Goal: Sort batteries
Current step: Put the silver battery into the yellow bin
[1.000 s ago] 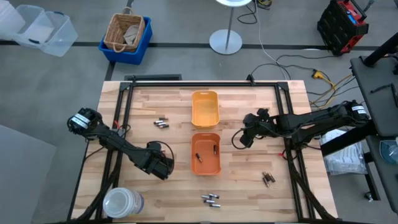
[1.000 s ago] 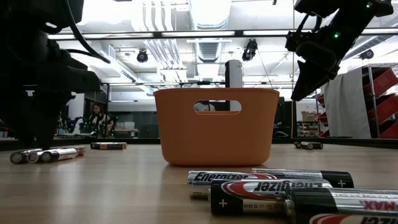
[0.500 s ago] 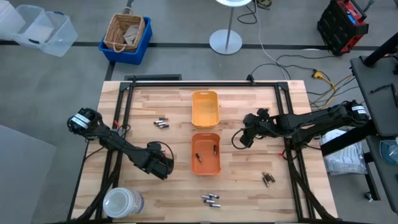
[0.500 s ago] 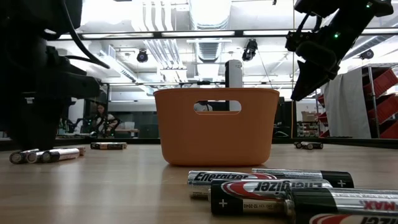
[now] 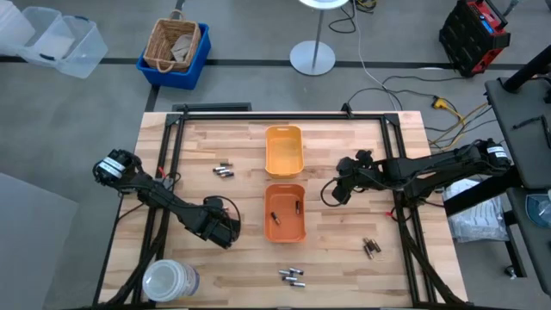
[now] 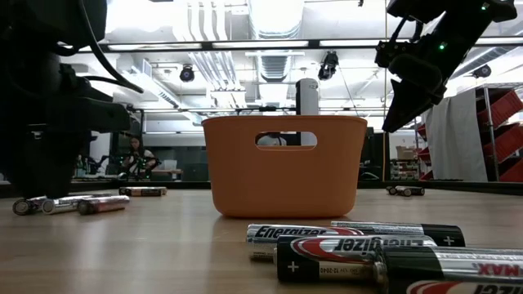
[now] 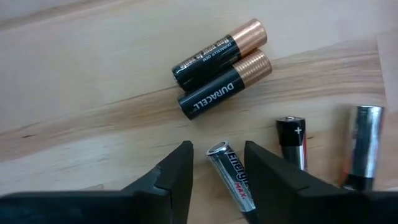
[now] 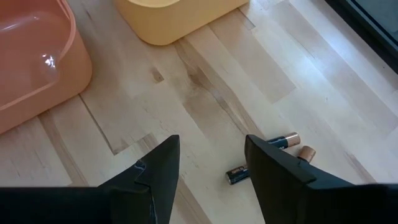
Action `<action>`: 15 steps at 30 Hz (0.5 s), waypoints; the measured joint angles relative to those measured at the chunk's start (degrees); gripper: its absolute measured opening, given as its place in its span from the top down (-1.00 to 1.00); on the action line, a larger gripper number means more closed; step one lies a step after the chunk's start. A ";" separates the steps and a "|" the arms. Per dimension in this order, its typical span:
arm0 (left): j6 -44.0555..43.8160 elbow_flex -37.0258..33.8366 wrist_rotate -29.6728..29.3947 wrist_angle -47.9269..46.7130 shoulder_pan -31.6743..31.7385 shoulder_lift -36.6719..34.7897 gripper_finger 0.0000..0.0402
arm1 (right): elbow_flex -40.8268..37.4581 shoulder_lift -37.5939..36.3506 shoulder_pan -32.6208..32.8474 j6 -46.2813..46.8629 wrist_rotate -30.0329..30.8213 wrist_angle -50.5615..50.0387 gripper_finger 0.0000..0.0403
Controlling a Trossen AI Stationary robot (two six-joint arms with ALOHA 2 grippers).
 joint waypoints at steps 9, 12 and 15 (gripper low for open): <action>0.03 0.00 0.00 -0.11 0.00 0.00 0.75 | 0.00 0.00 0.00 -0.02 0.00 0.00 0.17; 0.40 0.02 -0.02 -0.25 0.00 -0.04 0.85 | 0.00 0.00 0.00 -0.02 0.00 0.00 0.19; 0.44 0.07 -0.09 -0.33 -0.02 -0.11 0.90 | 0.00 0.00 0.00 -0.02 0.00 0.00 0.21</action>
